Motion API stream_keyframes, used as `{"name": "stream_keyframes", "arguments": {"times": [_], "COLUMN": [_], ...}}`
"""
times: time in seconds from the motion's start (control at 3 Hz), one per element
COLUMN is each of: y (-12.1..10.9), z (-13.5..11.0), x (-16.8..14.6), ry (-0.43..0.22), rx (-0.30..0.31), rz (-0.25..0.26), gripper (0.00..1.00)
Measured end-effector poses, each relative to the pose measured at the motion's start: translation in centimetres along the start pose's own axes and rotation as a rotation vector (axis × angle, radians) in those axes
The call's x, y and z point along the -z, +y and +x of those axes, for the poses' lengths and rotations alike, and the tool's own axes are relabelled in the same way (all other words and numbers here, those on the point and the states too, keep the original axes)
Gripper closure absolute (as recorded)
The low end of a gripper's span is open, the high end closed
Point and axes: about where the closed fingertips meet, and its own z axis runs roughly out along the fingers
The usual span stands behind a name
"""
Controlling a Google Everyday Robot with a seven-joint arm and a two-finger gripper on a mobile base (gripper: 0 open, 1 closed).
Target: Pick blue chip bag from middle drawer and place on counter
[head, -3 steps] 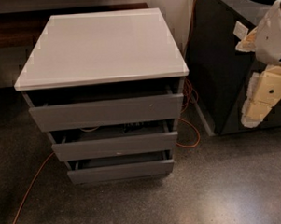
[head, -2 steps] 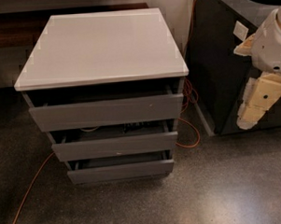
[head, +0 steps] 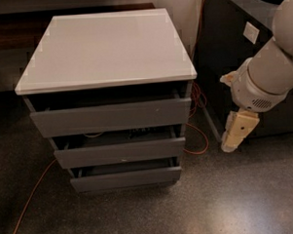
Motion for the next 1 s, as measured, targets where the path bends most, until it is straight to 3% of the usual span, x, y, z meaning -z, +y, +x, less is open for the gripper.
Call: {"name": "stream_keyframes", "arguments": {"times": [1.0], "y": [0.0], "z": [-0.2], "x": [-12.3], "ry": [-0.22], "rx": [0.123], "rz": [-0.004], "gripper": [0.0]}}
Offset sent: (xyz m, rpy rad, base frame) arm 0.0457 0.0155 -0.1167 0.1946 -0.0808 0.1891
